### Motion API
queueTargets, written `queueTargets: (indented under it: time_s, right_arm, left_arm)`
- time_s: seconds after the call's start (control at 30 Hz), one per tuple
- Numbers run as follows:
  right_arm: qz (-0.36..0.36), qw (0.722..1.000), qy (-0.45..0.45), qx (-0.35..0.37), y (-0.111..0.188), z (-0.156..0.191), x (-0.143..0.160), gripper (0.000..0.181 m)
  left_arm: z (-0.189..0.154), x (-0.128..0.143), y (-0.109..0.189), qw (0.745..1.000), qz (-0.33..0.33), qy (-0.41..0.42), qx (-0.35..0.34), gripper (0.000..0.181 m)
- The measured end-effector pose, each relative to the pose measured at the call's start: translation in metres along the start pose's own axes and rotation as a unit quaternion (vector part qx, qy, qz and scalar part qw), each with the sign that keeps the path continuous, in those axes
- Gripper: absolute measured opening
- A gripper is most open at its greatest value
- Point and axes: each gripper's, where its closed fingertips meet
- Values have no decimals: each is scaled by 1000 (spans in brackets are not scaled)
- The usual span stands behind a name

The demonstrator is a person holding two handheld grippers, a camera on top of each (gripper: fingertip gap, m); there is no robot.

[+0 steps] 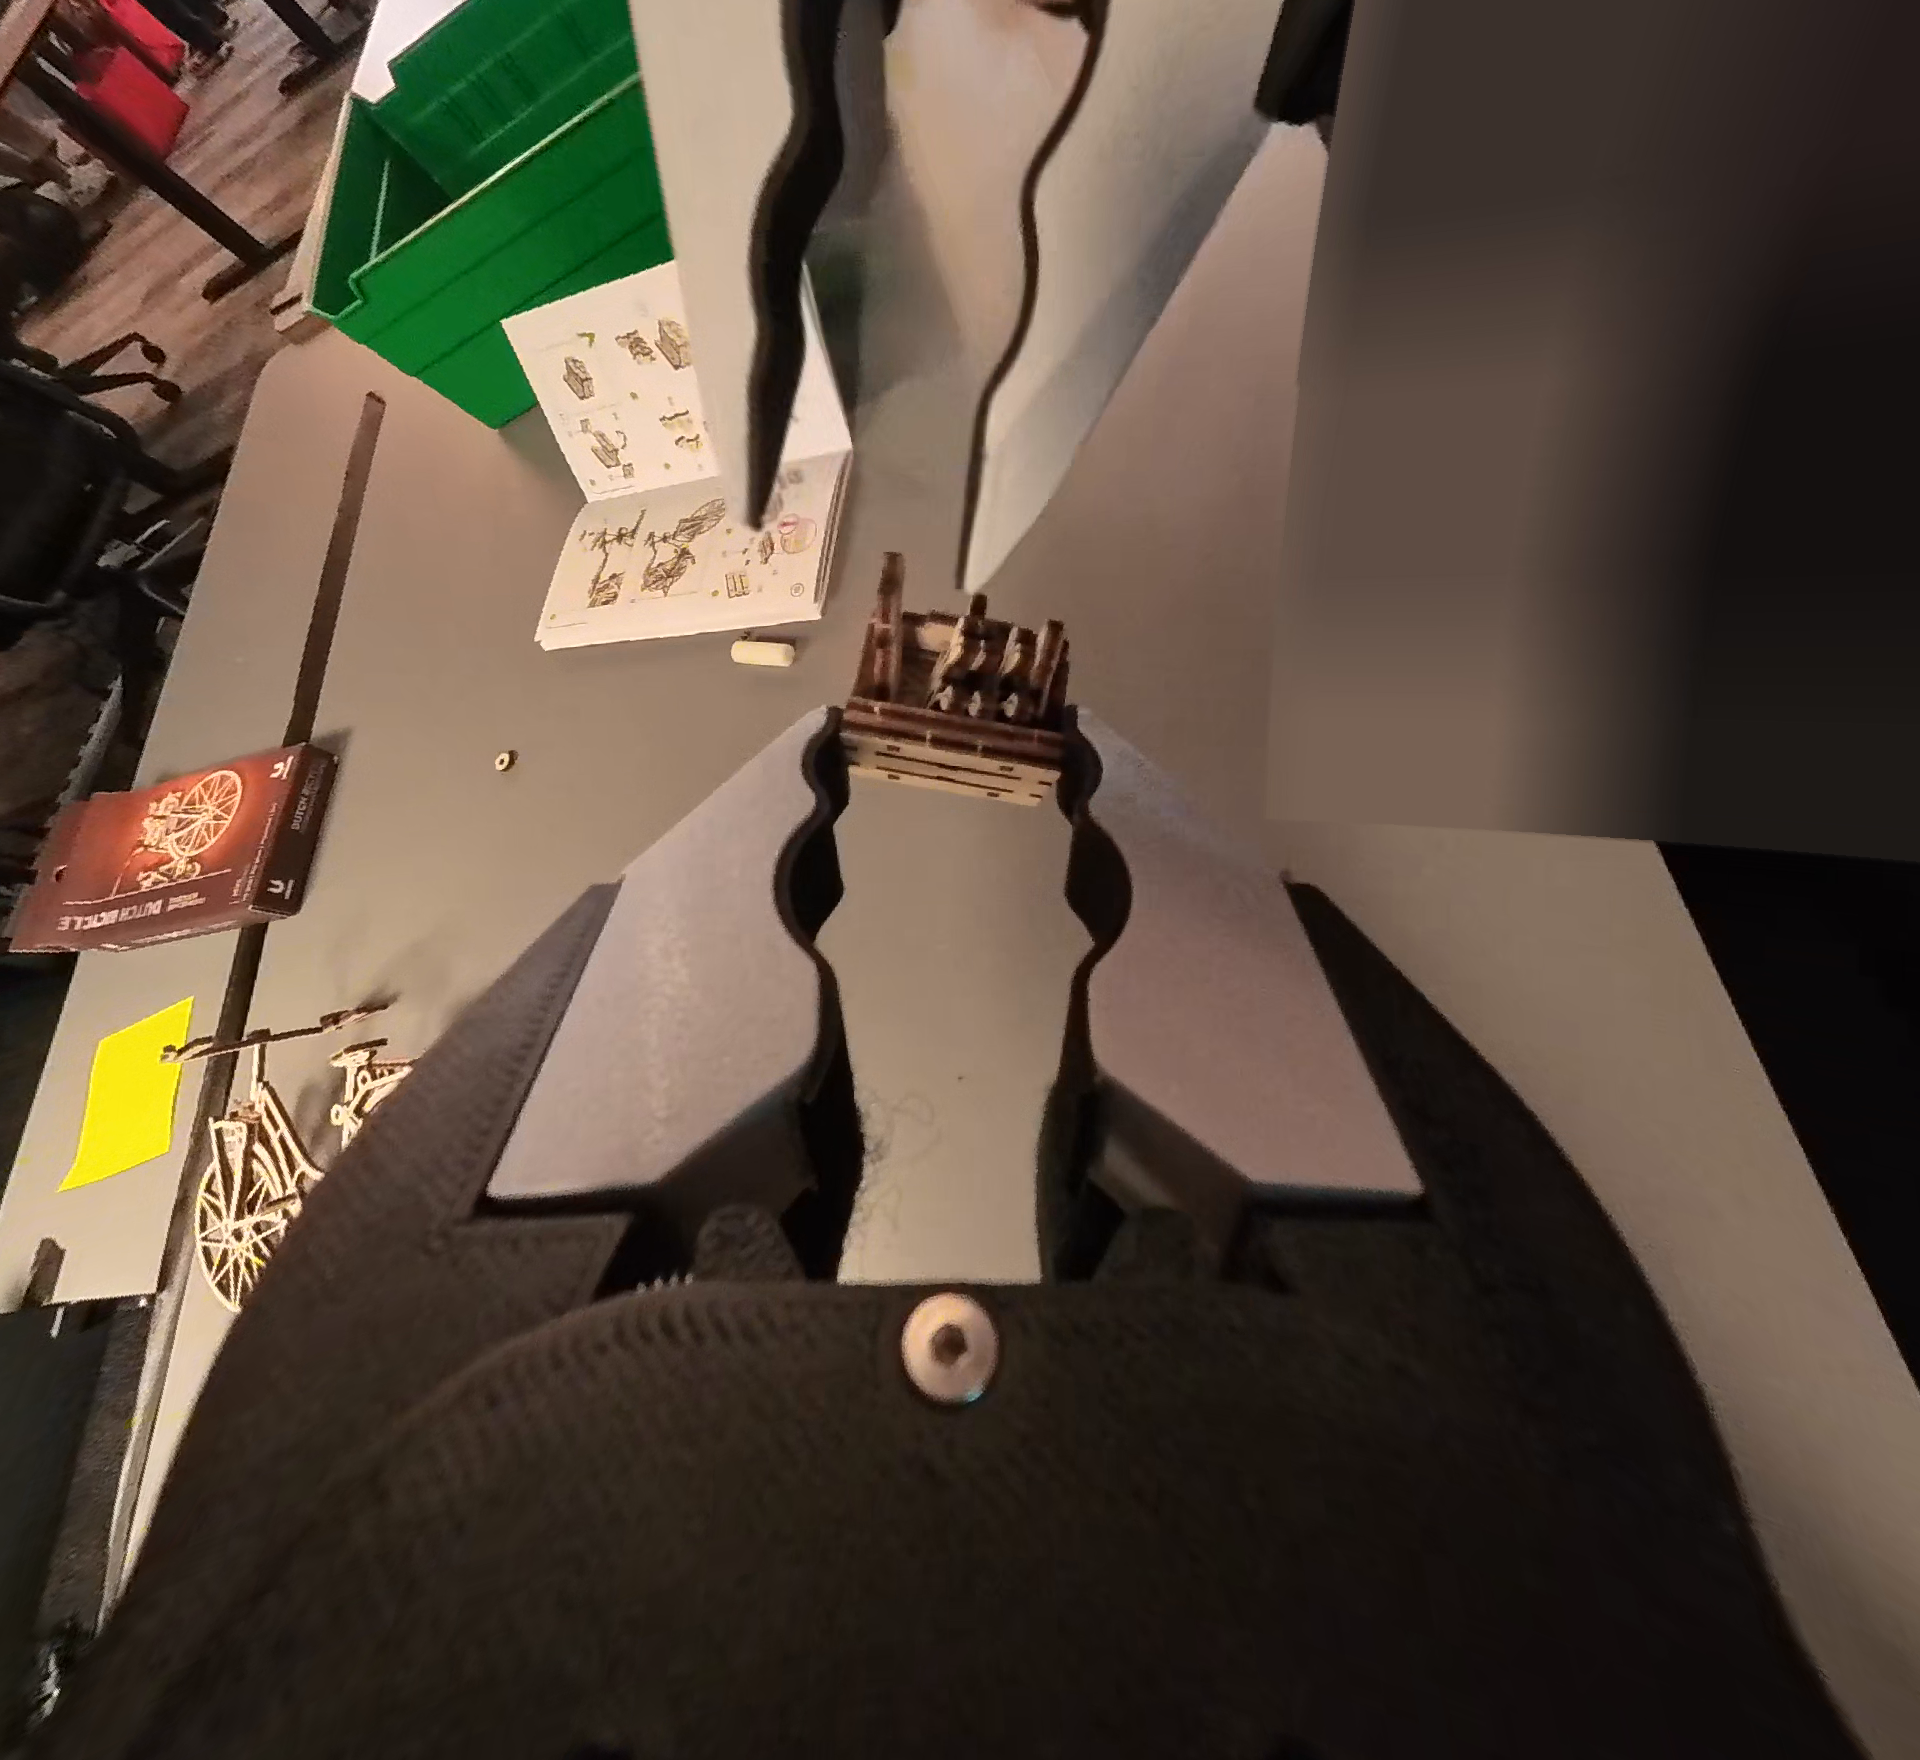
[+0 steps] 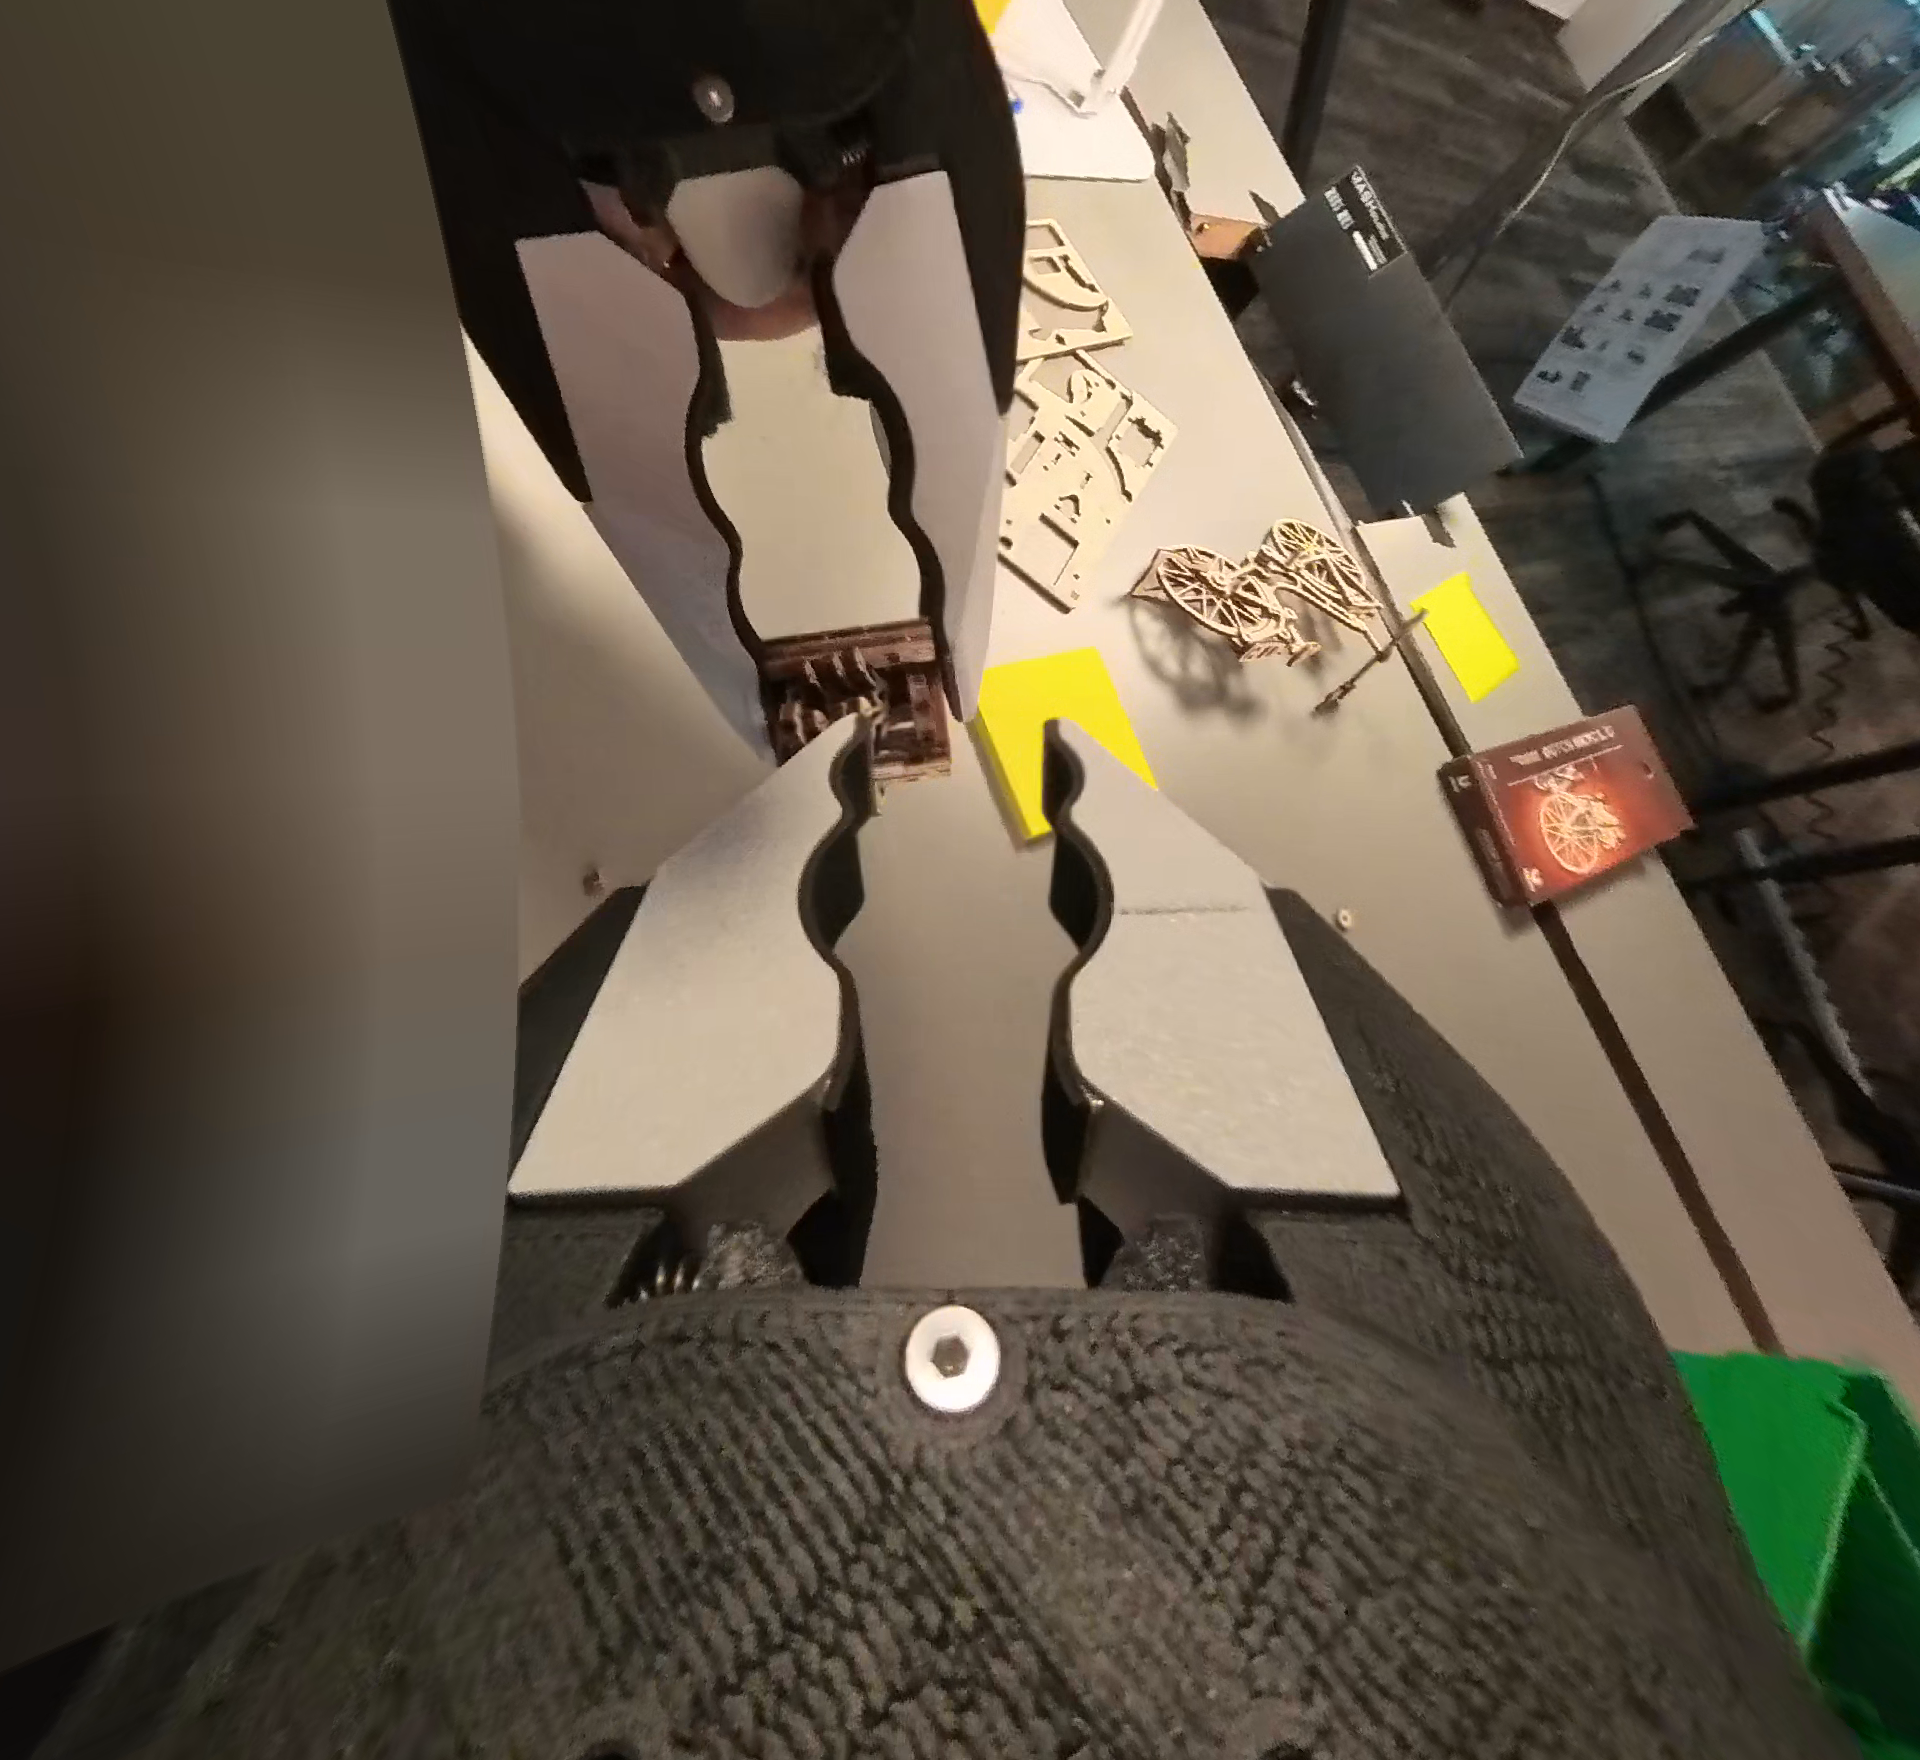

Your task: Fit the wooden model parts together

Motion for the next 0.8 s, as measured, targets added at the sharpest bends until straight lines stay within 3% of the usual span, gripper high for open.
queueTargets:
  time_s: [0.03,0.8]
  right_arm:
    - [1,1000,1,2,-1,0,1,31]
    - [22,1000,0,-8,-7,1,4,29]
  left_arm:
    - [0,0,0,1000,0,0,-1,39]
    - [-2,0,0,1000,2,-9,6,39]
Point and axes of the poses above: each gripper's, where its closed fingertips meet, y back along the fingers, x out of its underside, z = x × y across the jaws, and after that the axes turned 7 degrees about -z, right-handed
